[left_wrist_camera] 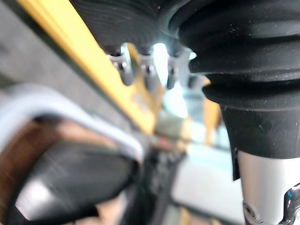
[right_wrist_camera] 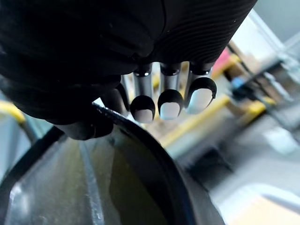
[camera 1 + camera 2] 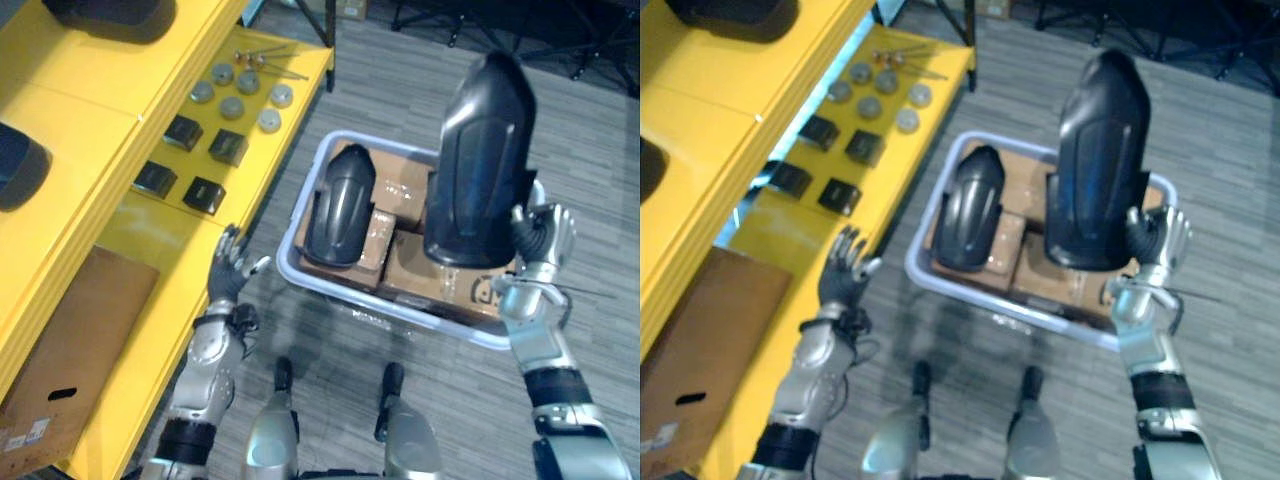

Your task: Walk over and take plastic housings, then place them on the shelf

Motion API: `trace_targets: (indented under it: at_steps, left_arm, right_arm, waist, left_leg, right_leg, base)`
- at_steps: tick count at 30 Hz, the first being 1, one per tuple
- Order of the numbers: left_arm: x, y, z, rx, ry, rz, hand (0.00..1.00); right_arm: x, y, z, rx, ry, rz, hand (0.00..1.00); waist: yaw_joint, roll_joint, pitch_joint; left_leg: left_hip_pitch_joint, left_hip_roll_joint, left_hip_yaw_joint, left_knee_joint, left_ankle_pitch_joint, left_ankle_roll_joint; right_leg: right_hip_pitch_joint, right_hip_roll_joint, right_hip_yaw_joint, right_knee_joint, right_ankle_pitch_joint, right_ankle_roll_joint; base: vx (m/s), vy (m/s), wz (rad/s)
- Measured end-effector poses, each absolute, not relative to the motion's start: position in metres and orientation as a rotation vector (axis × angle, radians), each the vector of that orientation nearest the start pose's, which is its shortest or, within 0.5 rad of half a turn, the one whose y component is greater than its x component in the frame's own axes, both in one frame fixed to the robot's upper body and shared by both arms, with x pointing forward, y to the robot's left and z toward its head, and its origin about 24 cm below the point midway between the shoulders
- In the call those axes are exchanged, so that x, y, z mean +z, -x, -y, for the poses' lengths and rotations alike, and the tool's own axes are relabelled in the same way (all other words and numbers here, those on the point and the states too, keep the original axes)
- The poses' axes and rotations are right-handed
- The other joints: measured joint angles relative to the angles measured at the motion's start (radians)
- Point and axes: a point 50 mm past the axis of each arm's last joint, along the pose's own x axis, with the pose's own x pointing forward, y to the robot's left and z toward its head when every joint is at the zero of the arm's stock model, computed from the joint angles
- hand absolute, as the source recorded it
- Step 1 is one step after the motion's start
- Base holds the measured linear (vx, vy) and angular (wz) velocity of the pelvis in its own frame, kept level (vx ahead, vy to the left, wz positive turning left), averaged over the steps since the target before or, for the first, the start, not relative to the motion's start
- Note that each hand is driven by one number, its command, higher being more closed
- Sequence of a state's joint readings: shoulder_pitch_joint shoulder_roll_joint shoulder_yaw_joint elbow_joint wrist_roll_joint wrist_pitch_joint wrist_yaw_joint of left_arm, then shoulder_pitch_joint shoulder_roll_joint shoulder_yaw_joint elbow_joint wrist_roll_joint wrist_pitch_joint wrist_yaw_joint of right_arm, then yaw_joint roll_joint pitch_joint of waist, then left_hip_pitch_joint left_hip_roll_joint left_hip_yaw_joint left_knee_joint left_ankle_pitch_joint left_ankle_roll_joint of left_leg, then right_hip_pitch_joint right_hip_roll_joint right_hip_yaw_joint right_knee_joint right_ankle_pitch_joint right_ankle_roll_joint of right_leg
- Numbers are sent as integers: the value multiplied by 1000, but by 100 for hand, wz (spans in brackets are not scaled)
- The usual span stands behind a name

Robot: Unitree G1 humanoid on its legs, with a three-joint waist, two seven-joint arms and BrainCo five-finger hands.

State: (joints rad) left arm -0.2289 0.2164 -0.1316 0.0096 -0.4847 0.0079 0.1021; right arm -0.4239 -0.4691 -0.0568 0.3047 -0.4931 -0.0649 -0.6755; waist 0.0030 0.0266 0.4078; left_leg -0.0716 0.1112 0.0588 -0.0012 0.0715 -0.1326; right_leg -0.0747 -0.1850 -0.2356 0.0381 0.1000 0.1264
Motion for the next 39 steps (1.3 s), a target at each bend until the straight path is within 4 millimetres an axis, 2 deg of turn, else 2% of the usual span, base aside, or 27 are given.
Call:
trace_targets:
  at_steps: [2,4,8,13,21,24,32,39]
  left_arm:
    - [103,-299,-135,-208,241,120,0]
    - [102,-303,-124,-277,258,75,0]
    - [89,-312,-104,-369,248,-62,0]
    - [82,-317,-98,-399,267,-120,0]
    - [74,-316,-89,-434,362,-178,0]
    - [77,-318,-88,-434,367,-155,0]
    - [87,-319,-81,-477,391,-107,0]
    - [102,-317,-72,-528,389,-50,0]
  right_arm:
    - [168,-314,249,-726,828,591,100]
    - [173,-313,241,-703,827,647,100]
    - [177,-312,223,-632,810,731,100]
    - [176,-311,212,-589,800,770,100]
    - [163,-313,184,-442,802,773,100]
    - [158,-313,179,-407,800,761,100]
    - [121,-313,167,-283,834,637,100]
    - [110,-312,152,-205,825,606,100]
  waist:
    - [-14,-3,-8]
    - [-21,-6,-29]
    - [-38,-11,-69]
    - [-63,-14,-82]
    - [-73,-13,-112]
    - [-73,-13,-114]
    - [-73,-13,-136]
    - [-73,-13,-136]
  left_leg:
    - [0,0,7,11,-10,1]
    - [3,1,16,11,-14,1]
    - [21,6,38,10,-17,-2]
    - [41,8,48,8,-19,-2]
    - [55,7,59,5,-19,-2]
    - [56,7,58,5,-18,-2]
    - [72,2,56,-7,-19,-2]
    - [70,2,54,-7,-19,-2]
  right_leg:
    - [6,1,7,-14,6,1]
    - [5,3,16,-23,11,1]
    - [14,10,39,-35,20,-2]
    - [27,12,46,-37,22,-3]
    - [45,14,52,-66,36,-3]
    - [48,13,50,-68,38,-3]
    - [71,10,45,-86,40,0]
    - [69,9,43,-86,40,0]
  base:
    - [-26,4,-10]
    - [-1,3,-16]
    - [16,-9,-16]
    - [-23,-7,-7]
    - [-28,-3,-4]
    - [0,0,1]
    - [0,0,0]
    - [0,0,0]
